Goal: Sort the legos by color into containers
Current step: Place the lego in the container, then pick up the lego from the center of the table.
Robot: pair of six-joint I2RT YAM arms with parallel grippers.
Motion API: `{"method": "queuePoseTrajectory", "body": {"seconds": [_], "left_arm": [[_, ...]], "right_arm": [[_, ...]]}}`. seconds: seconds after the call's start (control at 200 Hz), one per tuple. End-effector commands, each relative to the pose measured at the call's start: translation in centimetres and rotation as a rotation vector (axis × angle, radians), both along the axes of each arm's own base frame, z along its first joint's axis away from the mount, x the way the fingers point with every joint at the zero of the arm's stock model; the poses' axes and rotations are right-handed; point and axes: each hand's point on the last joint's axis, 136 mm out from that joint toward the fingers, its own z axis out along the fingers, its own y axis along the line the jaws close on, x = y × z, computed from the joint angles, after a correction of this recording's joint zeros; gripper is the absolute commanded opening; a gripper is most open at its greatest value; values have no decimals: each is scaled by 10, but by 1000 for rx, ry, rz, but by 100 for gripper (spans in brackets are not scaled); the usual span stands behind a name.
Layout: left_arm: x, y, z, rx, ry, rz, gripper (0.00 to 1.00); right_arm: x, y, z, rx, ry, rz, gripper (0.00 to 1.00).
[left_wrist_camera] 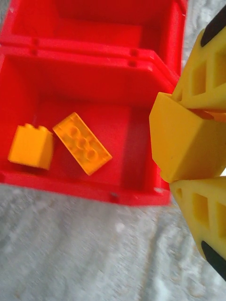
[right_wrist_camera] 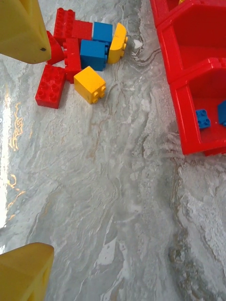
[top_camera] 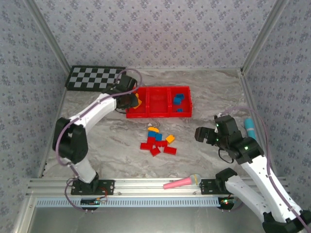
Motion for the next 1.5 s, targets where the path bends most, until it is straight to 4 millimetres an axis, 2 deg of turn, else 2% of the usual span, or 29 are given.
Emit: {"method": "queuePoseTrajectory", "body": {"seconds": [0.0, 0.165, 0.35, 0.47, 0.685, 0.795, 0.915, 0.985, 1.019, 1.194, 1.234, 1.354, 1.494], "left_arm": [[10, -8, -4, 24, 57, -57, 30], [28, -22, -13, 4, 76, -56, 30], [34, -28, -20, -21, 99, -60, 37], [33, -29, -15, -39, 89, -66, 47], [28, -20, 7, -59, 26, -40, 85], [19, -20, 15, -75, 26, -56, 89], [0, -31, 20, -113, 33, -125, 94], [-19, -44, 23, -121, 27, -199, 97], [-24, -55, 30, -138, -4, -248, 98], [-78, -106, 41, -119, -21, -519, 100], [-95, -114, 37, -102, 16, -580, 100], [-128, -141, 32, -56, 74, -742, 100], [-154, -166, 13, 85, 141, -904, 100]], "right_arm": [[-11, -14, -4, -34, 21, -39, 100], [-12, -17, -1, -36, 8, -41, 100], [-13, -16, 0, -31, 8, -34, 100], [-13, -16, -1, -32, 9, -35, 100], [-11, -16, -2, -31, 8, -37, 100], [-11, -16, -2, -29, 11, -41, 100], [-11, -17, -2, -27, 11, -47, 100], [-11, -17, -2, -25, 12, -53, 100], [-11, -17, -3, -24, 12, -55, 100], [-11, -23, -1, -31, 2, -85, 99], [-11, -25, 0, -35, -6, -98, 100], [-12, -35, 5, -42, -40, -148, 100], [-16, -48, 14, -37, -99, -212, 100]]}}
